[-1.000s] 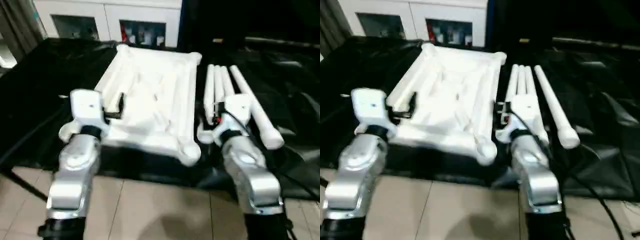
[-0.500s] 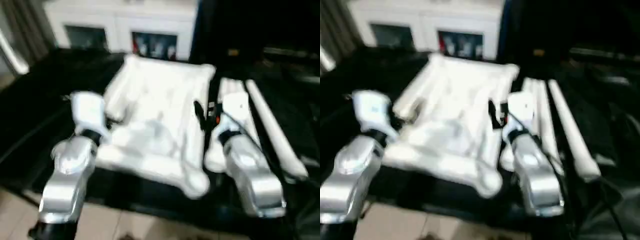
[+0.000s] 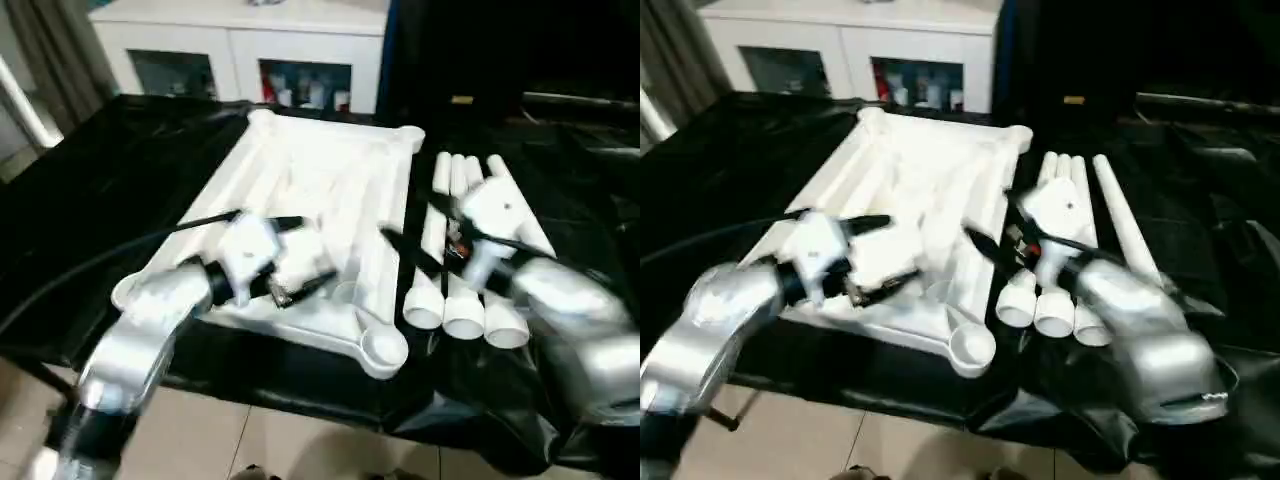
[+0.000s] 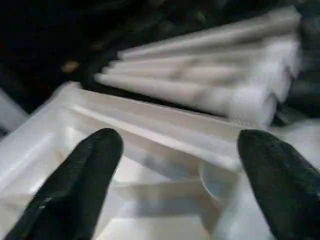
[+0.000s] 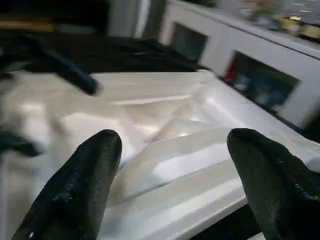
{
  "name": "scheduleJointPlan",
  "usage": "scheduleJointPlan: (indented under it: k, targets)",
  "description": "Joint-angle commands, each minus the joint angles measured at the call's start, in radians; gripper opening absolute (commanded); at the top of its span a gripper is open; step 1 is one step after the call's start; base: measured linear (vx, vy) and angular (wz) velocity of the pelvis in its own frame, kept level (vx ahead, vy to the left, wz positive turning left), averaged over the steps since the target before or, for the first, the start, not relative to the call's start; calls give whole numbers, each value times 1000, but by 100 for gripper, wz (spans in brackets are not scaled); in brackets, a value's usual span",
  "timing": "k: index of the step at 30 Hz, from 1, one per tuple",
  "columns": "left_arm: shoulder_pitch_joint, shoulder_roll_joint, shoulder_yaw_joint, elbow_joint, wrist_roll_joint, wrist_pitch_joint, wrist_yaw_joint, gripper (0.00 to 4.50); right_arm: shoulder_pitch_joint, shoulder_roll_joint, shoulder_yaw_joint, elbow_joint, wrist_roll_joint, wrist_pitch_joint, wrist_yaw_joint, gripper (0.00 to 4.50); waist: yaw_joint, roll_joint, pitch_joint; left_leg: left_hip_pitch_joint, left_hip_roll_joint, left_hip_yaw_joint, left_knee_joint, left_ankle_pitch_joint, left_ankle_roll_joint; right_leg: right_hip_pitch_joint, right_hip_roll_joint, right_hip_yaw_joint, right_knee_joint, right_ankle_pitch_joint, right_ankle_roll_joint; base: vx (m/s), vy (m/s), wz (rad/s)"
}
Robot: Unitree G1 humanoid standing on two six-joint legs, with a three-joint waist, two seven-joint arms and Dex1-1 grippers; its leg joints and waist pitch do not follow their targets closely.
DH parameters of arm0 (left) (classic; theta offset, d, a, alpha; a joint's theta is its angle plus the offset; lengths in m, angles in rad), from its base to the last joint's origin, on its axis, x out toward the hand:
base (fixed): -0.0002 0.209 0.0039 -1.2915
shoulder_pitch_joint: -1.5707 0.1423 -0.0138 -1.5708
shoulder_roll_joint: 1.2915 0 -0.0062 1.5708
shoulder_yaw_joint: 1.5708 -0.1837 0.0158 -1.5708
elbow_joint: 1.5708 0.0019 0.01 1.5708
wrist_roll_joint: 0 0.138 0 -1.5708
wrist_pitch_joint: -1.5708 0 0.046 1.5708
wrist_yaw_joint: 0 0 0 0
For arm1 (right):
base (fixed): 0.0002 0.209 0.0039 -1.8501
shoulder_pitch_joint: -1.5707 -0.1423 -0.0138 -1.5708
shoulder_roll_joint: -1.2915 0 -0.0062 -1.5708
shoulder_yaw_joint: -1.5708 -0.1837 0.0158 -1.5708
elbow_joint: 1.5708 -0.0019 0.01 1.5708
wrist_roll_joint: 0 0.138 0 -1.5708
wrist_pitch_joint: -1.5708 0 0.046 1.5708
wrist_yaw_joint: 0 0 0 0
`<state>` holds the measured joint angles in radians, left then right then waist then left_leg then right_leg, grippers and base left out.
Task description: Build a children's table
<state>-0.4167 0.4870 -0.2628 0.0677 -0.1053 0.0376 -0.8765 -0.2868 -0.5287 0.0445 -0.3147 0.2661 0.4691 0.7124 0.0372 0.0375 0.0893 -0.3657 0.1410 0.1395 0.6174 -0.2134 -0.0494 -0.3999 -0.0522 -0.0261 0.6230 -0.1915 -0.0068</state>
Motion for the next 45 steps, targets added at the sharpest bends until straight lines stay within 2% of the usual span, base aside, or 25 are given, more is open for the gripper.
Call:
scheduleJointPlan:
  k: [1,3,5,7,8,9,10,11,12,13,14,15,16,18,19,21,26,29,35,45]
  targets:
    - [-21,14,-28,57,29,-32,-64,383,3,-23,18,-12,-6,-16,49,376,3,-10,-49,2,64,-23,-93,-256,29,41,-84,49,-105,-462,-116,0,0,0]
    - [-61,31,-54,139,41,-56,-149,376,17,-64,44,-31,-6,-9,97,376,-1,-11,-53,2,63,-22,-90,-256,29,39,-88,49,-110,-502,-112,0,0,0]
    - [-90,37,-65,196,43,-64,-200,357,27,-89,56,-50,12,15,124,376,-1,-12,-59,-2,65,-21,-89,-211,38,43,-87,49,-101,-417,-133,0,0,0]
    - [-109,42,-75,234,46,-83,-231,335,33,-102,62,-62,23,21,138,376,1,-12,-64,-1,68,-17,-84,-166,56,43,-87,48,-91,-297,-181,0,0,0]
    - [-157,51,-108,321,94,-138,-241,330,39,-123,78,-78,24,32,154,376,3,-10,-65,0,69,-16,-82,-152,61,44,-87,48,-88,-261,-195,50,-2,6]
    - [-176,53,-121,353,116,-158,-237,330,39,-127,81,-81,23,35,157,376,5,-10,-66,4,66,-12,-79,-144,75,43,-81,48,-90,-228,-200,50,-2,6]
    - [-198,54,-137,392,142,-179,-232,325,39,-129,86,-83,19,39,158,376,7,-8,-69,8,69,-11,-78,-134,75,43,-85,48,-85,-198,-213,0,0,0]
    - [-208,53,-142,413,152,-193,-233,325,38,-131,90,-81,14,41,162,376,7,-10,-70,1,70,-9,-76,-105,82,49,-87,45,-78,-147,-234,0,0,0]
    - [-216,52,-147,429,158,-200,-239,313,37,-133,93,-79,11,41,165,376,9,-8,-73,-4,74,-11,-76,-75,86,54,-91,42,-71,-94,-250,0,0,0]
    - [-216,52,-147,429,158,-200,-239,302,37,-133,93,-79,11,41,165,376,9,-8,-74,-2,74,-9,-75,-70,88,53,-90,41,-70,-73,-257,0,0,0]
    - [-237,45,-157,473,171,-217,-255,292,31,-137,105,-72,-2,38,169,376,9,-14,-76,-1,78,-8,-74,-53,97,56,-92,39,-65,-30,-274,0,0,0]
    - [-245,42,-160,489,175,-223,-261,289,30,-138,109,-69,-5,36,171,376,12,-9,-78,0,79,-8,-73,-34,106,55,-91,37,-59,11,-288,0,0,0]
    - [-258,36,-162,514,183,-235,-267,286,26,-140,115,-67,-11,36,171,376,11,-10,-76,-1,79,-7,-74,-34,111,55,-92,37,-60,19,-292,0,0,0]
    - [-280,26,-164,559,187,-252,-281,256,21,-145,125,-66,-15,37,174,376,12,-12,-75,-1,80,-6,-74,-44,115,58,-96,36,-62,9,-295,0,0,0]
    - [-290,21,-166,580,184,-257,-295,256,19,-148,131,-67,-13,40,178,376,13,-17,-73,-1,80,-5,-75,-57,113,58,-97,37,-65,-20,-292,0,0,0]
    - [-299,15,-168,602,182,-264,-309,237,17,-153,137,-68,-12,42,184,376,15,-18,-69,2,82,-3,-78,-87,98,56,-99,38,-71,-82,-286,0,0,0]
    - [-332,-3,-168,670,198,-305,-305,197,8,-155,152,-60,-28,35,188,376,16,-19,-66,5,84,6,-80,-122,71,52,-97,40,-79,-161,-262,0,0,0]
    - [-353,-17,-161,712,204,-322,-310,177,2,-153,160,-55,-35,32,185,376,21,-20,-68,6,86,11,-79,-109,67,51,-98,40,-77,-149,-261,0,0,0]
    - [-376,-26,-154,771,213,-351,-326,135,0,-151,169,-53,-43,29,181,376,26,-19,-70,5,88,11,-79,-96,69,53,-100,40,-71,-107,-268,0,0,0]
    - [-386,-39,-145,814,212,-360,-351,54,2,-142,181,-53,-48,29,175,376,28,-20,-69,5,90,11,-80,-107,64,53,-102,40,-74,-128,-270,0,0,0]
